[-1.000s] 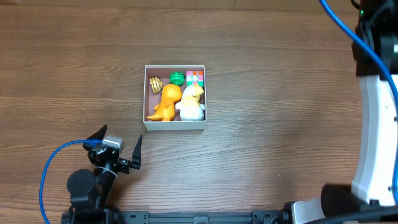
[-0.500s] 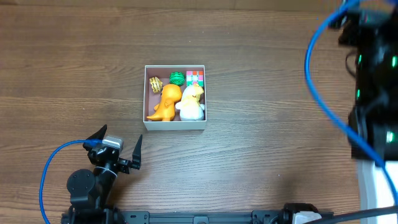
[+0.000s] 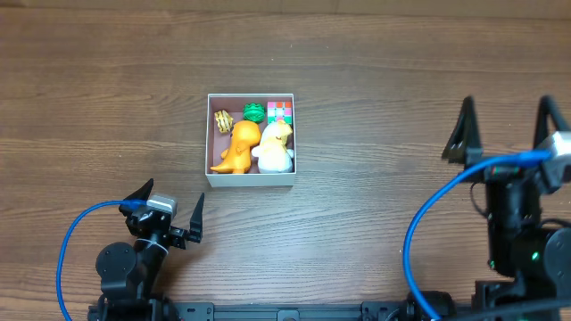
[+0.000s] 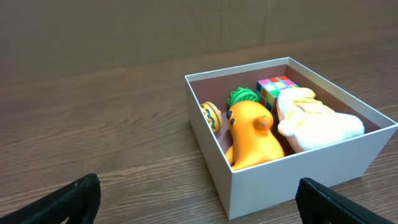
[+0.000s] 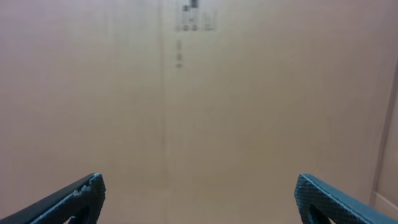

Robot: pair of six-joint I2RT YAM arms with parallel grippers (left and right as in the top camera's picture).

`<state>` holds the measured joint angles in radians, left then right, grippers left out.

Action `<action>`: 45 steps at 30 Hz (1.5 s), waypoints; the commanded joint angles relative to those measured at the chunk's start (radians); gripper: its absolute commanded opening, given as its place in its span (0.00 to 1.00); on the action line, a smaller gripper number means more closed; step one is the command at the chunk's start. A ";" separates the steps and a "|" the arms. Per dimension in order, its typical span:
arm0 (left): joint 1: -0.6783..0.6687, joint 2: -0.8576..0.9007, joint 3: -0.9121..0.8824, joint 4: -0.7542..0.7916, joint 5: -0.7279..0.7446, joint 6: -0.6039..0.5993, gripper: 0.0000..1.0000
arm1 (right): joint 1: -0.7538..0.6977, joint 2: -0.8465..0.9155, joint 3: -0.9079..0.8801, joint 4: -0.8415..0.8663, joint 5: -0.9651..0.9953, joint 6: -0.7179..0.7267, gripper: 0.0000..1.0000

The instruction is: Pack container

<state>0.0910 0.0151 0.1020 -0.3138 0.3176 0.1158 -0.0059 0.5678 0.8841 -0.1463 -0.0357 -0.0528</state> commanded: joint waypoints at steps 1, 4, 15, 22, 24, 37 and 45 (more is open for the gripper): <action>-0.006 -0.011 -0.006 0.005 -0.003 0.019 1.00 | 0.005 -0.104 -0.096 0.002 -0.104 0.000 1.00; -0.006 -0.011 -0.006 0.005 -0.003 0.019 1.00 | 0.005 -0.177 -0.166 0.003 -0.129 0.000 1.00; -0.006 -0.011 -0.006 0.005 -0.003 0.019 1.00 | 0.005 -0.399 -0.395 0.016 -0.121 0.000 1.00; -0.006 -0.011 -0.006 0.005 -0.003 0.019 1.00 | 0.005 -0.493 -0.483 0.080 -0.045 0.053 1.00; -0.006 -0.011 -0.006 0.005 -0.003 0.019 1.00 | 0.005 -0.519 -0.498 0.079 -0.047 0.053 1.00; -0.006 -0.011 -0.006 0.005 -0.003 0.019 1.00 | 0.005 -0.565 -0.547 0.082 -0.051 0.052 1.00; -0.006 -0.011 -0.006 0.005 -0.003 0.019 1.00 | 0.005 -0.565 -0.669 0.143 -0.055 0.053 1.00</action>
<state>0.0910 0.0147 0.1020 -0.3138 0.3180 0.1158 -0.0059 0.0147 0.2604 -0.0364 -0.0967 -0.0051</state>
